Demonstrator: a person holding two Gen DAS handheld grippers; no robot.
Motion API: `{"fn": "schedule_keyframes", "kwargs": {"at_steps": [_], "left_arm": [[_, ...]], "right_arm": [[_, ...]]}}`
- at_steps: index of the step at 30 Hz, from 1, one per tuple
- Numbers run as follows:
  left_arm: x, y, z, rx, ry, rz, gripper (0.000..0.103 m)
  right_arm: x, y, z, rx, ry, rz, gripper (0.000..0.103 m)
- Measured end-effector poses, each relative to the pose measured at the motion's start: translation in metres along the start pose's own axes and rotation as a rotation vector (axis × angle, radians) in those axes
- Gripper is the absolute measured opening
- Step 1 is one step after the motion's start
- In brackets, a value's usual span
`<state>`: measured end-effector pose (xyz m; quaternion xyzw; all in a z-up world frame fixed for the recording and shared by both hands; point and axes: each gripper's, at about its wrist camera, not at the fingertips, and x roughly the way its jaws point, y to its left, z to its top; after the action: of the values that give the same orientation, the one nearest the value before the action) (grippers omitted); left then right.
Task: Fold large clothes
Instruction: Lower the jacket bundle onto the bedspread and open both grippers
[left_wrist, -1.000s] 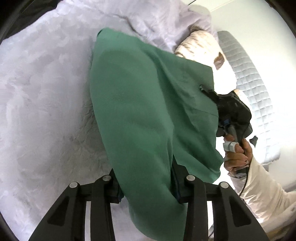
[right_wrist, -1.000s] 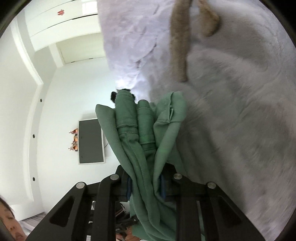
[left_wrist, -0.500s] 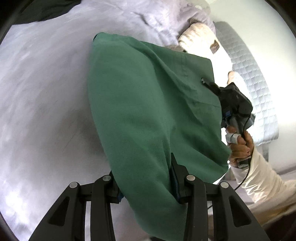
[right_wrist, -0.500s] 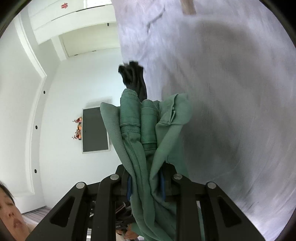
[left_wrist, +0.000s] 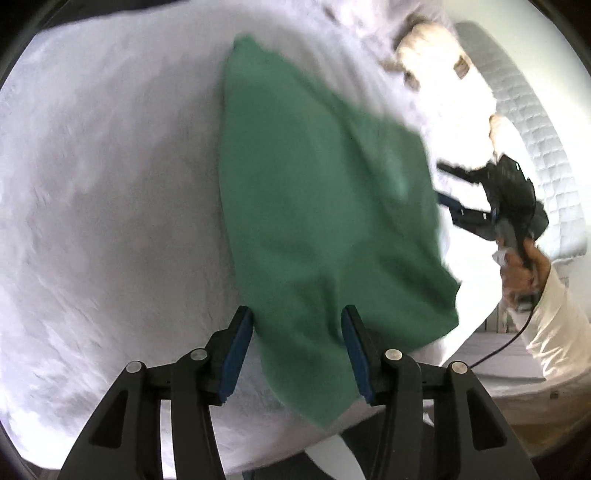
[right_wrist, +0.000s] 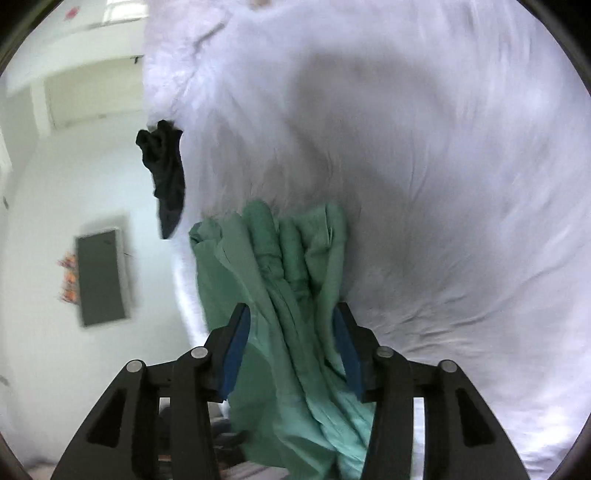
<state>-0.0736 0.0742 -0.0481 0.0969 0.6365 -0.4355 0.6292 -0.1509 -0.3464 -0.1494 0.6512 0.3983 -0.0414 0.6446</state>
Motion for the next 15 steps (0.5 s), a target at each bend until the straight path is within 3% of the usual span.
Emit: {"fn": "schedule_keyframes", "kwargs": {"at_steps": [2,5,6,7,8,12,15], "left_arm": [[-0.007,0.007,0.010,-0.001,-0.061,0.031,0.051],[-0.003,0.022,0.033,-0.028,-0.136,0.098,0.051],[0.001,0.024,0.037,-0.033,-0.147,0.116,0.051],[0.006,0.026,0.042,-0.035,-0.152,0.139,0.051],[0.012,0.027,0.045,-0.029,-0.152,0.154,0.051],[0.028,0.014,0.053,-0.025,-0.165,0.151,0.051],[0.041,0.010,0.053,-0.055,-0.167,0.145,0.058]], "right_arm": [[-0.011,0.016,0.003,-0.065,-0.036,-0.030,0.052],[0.006,0.038,0.015,-0.142,-0.016,-0.076,0.050],[0.009,0.038,0.015,-0.156,-0.002,-0.088,0.044],[0.018,0.040,0.015,-0.170,0.016,-0.097,0.015],[0.026,0.043,0.016,-0.182,0.029,-0.113,0.009],[0.021,0.058,0.013,-0.331,-0.013,-0.236,0.008],[0.013,0.031,0.018,-0.315,0.007,-0.301,0.008]]}}
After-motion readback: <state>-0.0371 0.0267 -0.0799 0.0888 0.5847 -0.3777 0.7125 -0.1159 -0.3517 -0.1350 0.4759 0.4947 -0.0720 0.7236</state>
